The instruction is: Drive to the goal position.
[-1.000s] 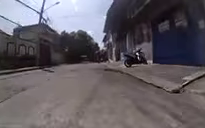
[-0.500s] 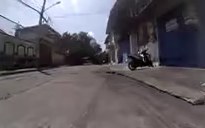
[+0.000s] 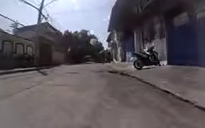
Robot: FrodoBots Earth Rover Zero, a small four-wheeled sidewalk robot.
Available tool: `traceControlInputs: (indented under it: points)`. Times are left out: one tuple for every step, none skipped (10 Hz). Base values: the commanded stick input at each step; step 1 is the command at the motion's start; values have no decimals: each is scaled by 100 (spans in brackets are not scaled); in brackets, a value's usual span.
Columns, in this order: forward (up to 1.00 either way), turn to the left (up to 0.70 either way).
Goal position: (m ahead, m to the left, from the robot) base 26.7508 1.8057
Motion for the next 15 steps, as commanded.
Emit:
traceControlInputs:
  points:
    - [100,0]
    - [100,0]
    - [100,0]
    - [100,0]
    - [100,0]
    - [100,0]
    - [100,0]
    - [100,0]
    - [100,0]
    - [100,0]
    - [100,0]
    - [100,0]
    - [100,0]
    - [100,0]
    - [100,0]
